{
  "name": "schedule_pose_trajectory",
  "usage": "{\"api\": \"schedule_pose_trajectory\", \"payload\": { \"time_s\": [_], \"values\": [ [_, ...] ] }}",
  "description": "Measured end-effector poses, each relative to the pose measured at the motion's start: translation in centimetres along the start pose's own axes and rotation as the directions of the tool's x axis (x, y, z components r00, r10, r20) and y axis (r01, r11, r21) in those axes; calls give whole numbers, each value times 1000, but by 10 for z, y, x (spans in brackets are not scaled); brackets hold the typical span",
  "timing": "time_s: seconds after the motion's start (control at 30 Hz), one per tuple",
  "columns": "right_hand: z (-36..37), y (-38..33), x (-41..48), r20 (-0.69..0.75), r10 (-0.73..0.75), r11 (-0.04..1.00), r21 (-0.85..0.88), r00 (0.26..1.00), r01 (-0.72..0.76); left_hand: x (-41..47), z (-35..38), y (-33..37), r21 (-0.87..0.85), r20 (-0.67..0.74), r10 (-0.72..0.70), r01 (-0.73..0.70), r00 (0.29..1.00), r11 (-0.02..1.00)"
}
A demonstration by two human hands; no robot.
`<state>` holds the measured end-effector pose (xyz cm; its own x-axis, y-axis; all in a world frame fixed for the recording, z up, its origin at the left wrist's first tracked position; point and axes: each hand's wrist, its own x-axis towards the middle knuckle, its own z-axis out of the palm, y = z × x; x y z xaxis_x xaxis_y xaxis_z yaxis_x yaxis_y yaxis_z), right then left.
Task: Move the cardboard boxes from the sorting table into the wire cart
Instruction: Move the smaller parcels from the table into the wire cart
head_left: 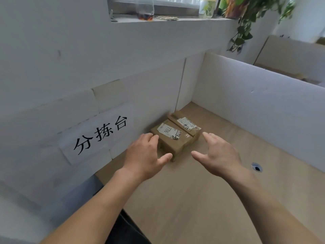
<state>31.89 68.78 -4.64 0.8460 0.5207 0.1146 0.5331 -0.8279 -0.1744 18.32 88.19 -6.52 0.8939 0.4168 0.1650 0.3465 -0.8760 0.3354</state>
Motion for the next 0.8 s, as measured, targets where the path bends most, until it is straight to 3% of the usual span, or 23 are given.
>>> {"api": "schedule_pose_trajectory", "payload": {
  "time_s": [0.47, 0.8],
  "values": [
    [87, 39, 155, 179, 26, 999, -29, 983, -21, 118, 80, -16, 52, 175, -111, 104, 978, 993],
    [170, 79, 266, 338, 94, 995, 1, 937, -100, 164, 162, -18, 77, 347, -315, 308, 883, 948]
  ]
}}
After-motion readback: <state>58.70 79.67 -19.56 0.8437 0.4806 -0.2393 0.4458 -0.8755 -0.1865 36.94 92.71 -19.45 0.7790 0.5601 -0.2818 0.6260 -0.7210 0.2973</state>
